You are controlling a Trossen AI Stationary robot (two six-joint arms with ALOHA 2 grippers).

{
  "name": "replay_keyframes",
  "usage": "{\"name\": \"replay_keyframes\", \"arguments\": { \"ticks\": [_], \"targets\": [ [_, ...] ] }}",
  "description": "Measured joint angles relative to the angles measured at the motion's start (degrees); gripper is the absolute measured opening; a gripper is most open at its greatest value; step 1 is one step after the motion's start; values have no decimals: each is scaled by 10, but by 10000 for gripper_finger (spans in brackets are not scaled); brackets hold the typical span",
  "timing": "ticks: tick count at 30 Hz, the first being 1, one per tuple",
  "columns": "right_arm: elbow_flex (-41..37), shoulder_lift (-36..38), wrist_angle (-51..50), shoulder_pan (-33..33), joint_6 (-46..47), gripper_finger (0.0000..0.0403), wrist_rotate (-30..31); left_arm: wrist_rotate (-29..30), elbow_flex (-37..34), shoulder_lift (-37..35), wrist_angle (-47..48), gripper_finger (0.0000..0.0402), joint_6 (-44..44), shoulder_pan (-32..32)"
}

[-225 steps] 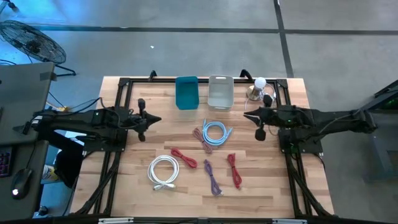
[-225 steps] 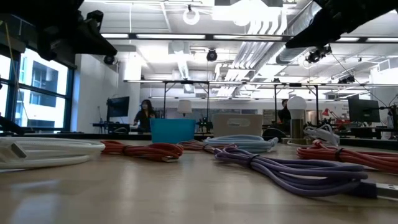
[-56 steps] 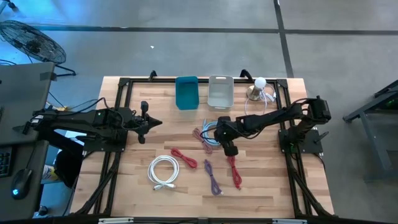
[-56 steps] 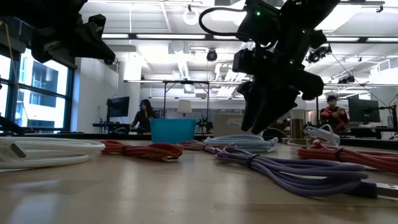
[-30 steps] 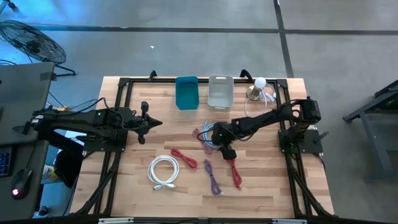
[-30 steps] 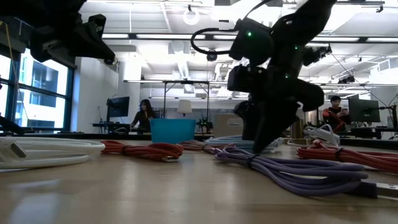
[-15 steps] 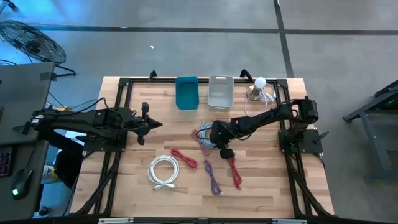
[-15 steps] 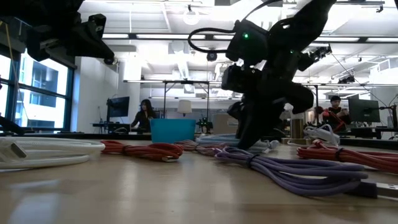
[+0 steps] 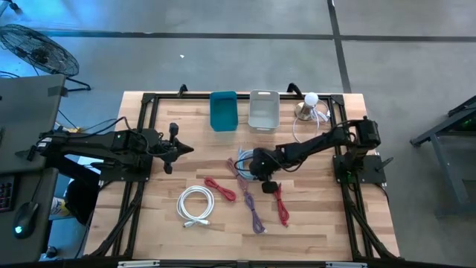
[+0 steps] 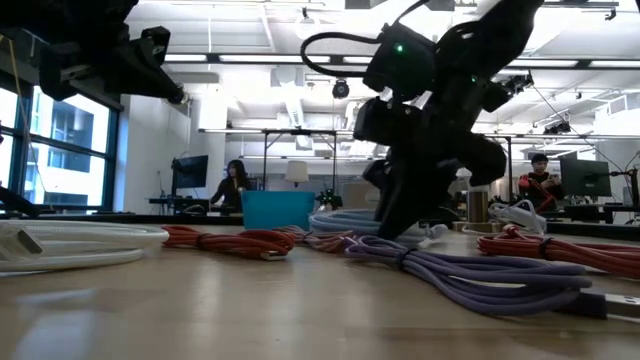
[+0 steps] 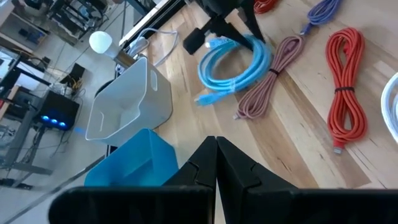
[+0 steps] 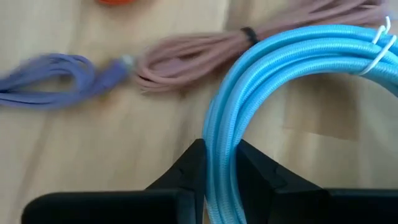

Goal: Pick & Place USB Port
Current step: Put the blue HDMI cable into the gray bin

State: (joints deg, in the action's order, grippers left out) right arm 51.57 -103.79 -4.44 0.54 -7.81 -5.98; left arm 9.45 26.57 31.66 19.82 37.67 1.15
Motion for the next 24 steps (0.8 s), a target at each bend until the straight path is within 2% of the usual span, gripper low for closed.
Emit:
{"name": "replay_keyframes", "arguments": {
  "ticks": [5, 11, 16, 24],
  "targets": [
    [-2, 33, 0, -2, -12, 58, 62, 0, 0, 0, 1, 1, 0, 0],
    [-1, 71, 27, -1, -15, 58, 93, 0, 0, 0, 1, 1, 0, 0],
    [0, 99, 50, -1, -33, 58, 150, 0, 0, 0, 1, 1, 0, 0],
    [0, 124, 103, -22, -65, 58, 211, 0, 0, 0, 0, 1, 0, 0]
  ]
}}
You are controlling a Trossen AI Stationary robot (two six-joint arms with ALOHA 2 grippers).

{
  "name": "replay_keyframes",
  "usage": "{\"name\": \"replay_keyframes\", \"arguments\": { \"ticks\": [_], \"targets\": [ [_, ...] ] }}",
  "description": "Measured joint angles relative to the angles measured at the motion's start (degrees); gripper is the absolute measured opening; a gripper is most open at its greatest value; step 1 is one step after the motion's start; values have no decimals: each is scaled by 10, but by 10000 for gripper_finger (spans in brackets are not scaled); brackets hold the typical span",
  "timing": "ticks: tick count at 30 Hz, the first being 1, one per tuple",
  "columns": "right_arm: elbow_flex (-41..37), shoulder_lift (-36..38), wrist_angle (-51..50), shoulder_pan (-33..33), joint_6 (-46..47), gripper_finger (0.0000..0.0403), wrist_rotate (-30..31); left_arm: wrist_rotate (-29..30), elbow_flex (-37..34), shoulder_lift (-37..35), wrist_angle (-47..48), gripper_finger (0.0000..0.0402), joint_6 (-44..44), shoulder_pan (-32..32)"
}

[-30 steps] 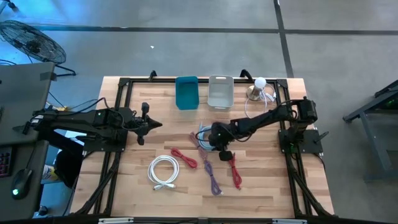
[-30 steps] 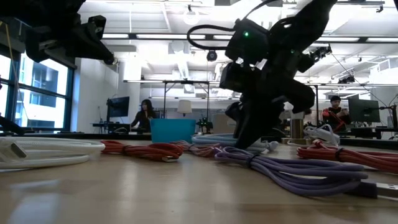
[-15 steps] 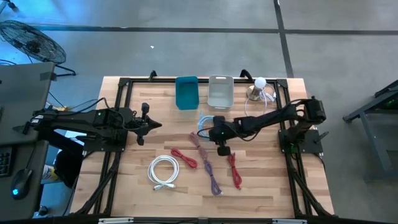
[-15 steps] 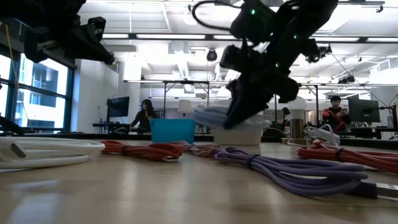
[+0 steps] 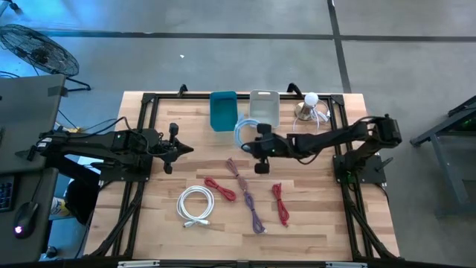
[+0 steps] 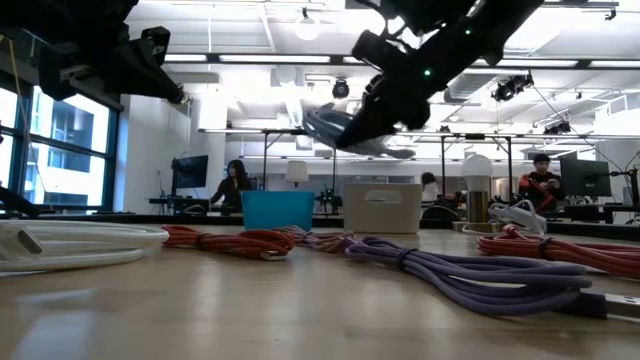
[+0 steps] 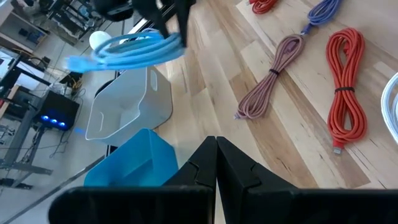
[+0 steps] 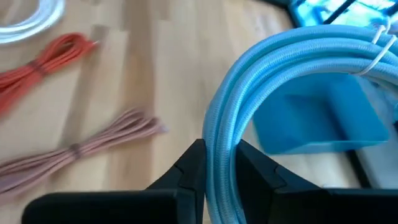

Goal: Pick & Place USB Port
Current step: Put the blue HDMI cable into the gray bin

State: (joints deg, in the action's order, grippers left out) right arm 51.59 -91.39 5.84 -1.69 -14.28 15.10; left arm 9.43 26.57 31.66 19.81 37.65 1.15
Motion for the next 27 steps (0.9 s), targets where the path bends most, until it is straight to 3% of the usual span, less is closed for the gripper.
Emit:
{"name": "replay_keyframes", "arguments": {
  "ticks": [16, 27],
  "targets": [
    [1, 1, 122, -89, -13, 30, -75, 0, 0, 0, 0, 1, 0, 0],
    [1, 1, 99, -103, -28, 30, 34, 0, 0, 0, 0, 1, 0, 0]
  ]
}}
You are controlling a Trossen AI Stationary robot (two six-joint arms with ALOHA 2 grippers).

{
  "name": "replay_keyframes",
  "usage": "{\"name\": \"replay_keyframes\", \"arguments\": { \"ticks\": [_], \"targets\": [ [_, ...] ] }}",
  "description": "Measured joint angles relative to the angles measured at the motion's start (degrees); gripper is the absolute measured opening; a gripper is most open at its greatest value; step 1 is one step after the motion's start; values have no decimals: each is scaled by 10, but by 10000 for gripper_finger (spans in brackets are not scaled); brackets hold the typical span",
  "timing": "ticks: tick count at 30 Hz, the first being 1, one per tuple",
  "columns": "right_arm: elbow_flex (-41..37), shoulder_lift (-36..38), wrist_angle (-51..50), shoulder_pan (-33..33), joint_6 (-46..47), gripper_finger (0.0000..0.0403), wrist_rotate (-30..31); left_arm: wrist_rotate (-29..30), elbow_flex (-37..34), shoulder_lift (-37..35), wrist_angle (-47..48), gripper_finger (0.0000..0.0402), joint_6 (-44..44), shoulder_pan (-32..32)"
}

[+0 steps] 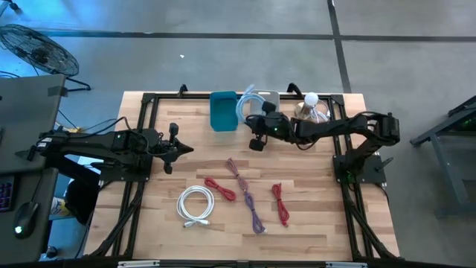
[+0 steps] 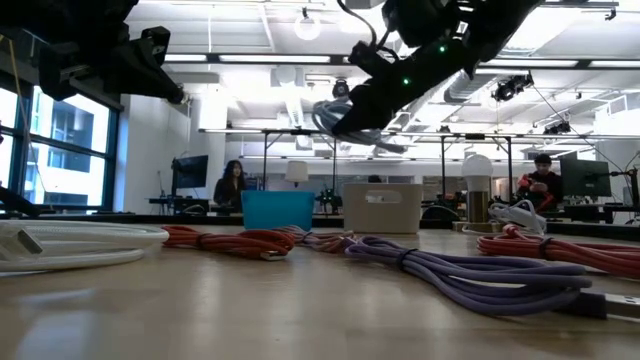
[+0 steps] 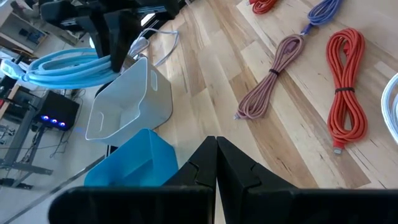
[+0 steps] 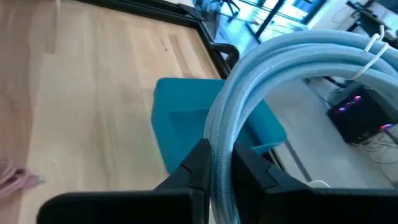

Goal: Pick & Place USB Port
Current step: Put the blue HDMI cable into the gray bin

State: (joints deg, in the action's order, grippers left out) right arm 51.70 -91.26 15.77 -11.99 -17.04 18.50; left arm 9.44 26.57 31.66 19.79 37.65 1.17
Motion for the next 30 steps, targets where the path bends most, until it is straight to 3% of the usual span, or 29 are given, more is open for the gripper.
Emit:
{"name": "replay_keyframes", "arguments": {
  "ticks": [8, 18, 30],
  "targets": [
    [0, 0, 0, -14, -18, 30, 58, 0, 0, 0, 0, 1, 0, 0],
    [0, 0, -1, -63, -26, 30, 58, 0, 0, 0, 0, 1, 0, 0],
    [0, 0, -31, -145, -10, 30, -4, 0, 0, 0, 0, 1, -3, 0]
  ]
}}
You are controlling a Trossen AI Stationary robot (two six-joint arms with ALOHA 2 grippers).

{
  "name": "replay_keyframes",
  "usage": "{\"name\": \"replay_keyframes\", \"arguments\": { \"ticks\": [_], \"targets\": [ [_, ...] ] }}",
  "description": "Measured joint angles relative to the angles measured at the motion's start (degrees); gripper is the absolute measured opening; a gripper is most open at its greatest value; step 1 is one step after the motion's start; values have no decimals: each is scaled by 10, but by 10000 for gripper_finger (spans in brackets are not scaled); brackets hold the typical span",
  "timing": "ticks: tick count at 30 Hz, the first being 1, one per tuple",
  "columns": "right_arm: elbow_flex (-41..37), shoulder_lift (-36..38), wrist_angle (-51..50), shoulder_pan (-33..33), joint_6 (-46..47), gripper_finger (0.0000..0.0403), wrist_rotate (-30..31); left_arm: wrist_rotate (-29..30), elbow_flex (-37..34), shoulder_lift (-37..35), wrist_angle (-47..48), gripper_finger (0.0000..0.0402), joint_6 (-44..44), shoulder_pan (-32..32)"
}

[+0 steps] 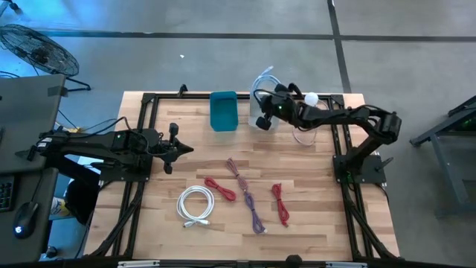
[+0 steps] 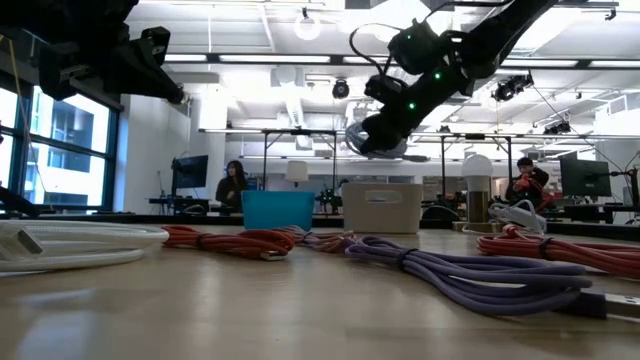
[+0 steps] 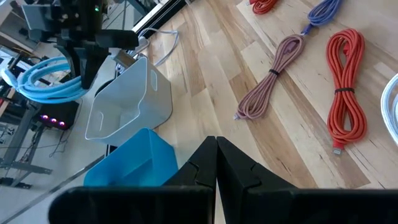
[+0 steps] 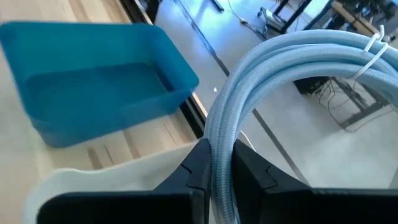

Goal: Pick & Place USB Port
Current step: Put the blue HDMI cable into the gray bin

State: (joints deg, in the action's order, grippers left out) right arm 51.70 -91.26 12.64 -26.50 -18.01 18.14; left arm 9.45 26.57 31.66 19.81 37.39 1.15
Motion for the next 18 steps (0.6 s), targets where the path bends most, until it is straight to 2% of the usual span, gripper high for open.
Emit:
{"name": "replay_keyframes", "arguments": {
  "ticks": [18],
  "targets": [
    [0, 0, -19, -24, 15, 30, -40, 0, 0, 0, -1, 1, 0, 0]
  ]
}}
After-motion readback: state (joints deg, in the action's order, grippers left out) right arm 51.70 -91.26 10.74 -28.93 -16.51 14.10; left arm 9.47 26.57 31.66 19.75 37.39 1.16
